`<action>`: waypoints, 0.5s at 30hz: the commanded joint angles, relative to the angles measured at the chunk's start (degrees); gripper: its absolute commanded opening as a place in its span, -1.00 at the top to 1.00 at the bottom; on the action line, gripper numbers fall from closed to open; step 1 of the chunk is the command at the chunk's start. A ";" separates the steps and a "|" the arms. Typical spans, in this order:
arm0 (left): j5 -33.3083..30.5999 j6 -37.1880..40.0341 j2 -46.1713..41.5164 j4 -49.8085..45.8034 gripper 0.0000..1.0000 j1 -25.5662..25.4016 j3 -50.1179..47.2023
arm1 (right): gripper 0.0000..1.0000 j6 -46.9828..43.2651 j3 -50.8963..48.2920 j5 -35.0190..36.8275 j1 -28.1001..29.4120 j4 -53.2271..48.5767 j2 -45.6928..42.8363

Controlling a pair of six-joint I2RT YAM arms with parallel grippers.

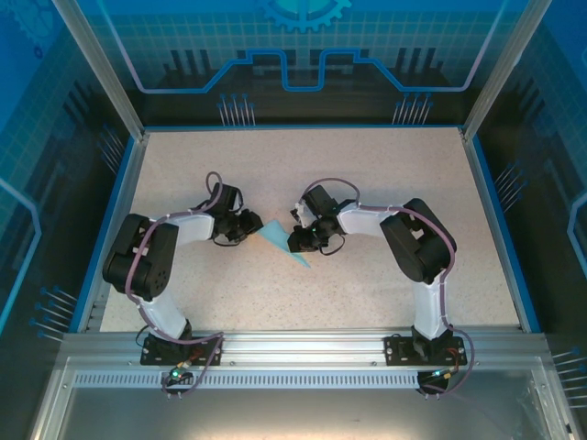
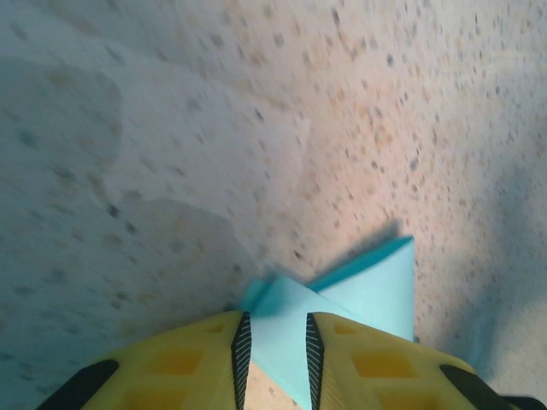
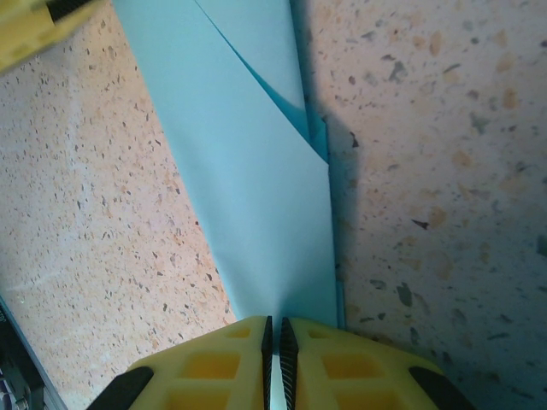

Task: Fold a paper plane with a square sheet of paper (pick it up from the middle)

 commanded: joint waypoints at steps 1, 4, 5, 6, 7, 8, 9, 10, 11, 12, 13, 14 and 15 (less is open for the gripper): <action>-4.72 2.68 0.39 -4.54 0.48 1.00 2.91 | 0.73 -0.48 -1.93 4.47 -0.86 -5.42 2.79; -5.52 3.27 0.39 -5.50 0.46 1.60 4.04 | 0.72 -0.24 -1.77 4.08 -0.75 -4.75 2.30; -5.50 3.40 0.23 -5.77 0.46 1.70 4.31 | 0.71 -0.05 -1.61 3.71 -0.72 -4.36 2.06; -5.43 3.54 -0.11 -6.04 0.44 1.75 4.50 | 0.70 0.11 -1.29 3.15 -0.70 -3.94 1.73; -5.28 3.67 -0.63 -6.28 0.43 1.71 4.60 | 0.68 0.27 -0.95 2.48 -0.72 -3.50 1.30; -5.15 3.60 -1.29 -6.46 0.40 1.67 4.60 | 0.65 0.59 -0.59 1.67 -0.76 -2.74 0.67; -5.15 3.50 -2.10 -6.72 0.37 1.70 4.51 | 0.61 0.88 -0.19 1.02 -0.65 -1.86 -0.04; -5.02 3.33 -2.84 -6.99 0.33 1.70 4.26 | 0.57 1.18 0.10 0.37 -0.76 -1.07 -0.77; -4.80 3.01 -3.85 -7.39 0.29 1.62 3.97 | 0.51 1.41 0.49 -0.07 -0.72 -0.25 -1.67; -4.89 2.80 -4.90 -7.89 0.23 1.37 3.64 | 0.43 1.76 0.69 -0.19 -0.72 0.58 -2.72; -5.04 2.46 -5.86 -8.40 0.19 1.00 3.09 | 0.33 2.15 0.60 0.11 -0.72 1.43 -3.89; -5.44 2.23 -7.00 -9.31 0.14 0.58 2.61 | 0.21 2.55 0.17 0.79 -0.72 2.46 -5.40; -6.02 2.03 -8.02 -10.52 0.08 -0.03 2.35 | 0.08 2.98 -0.46 1.95 -0.79 3.45 -7.00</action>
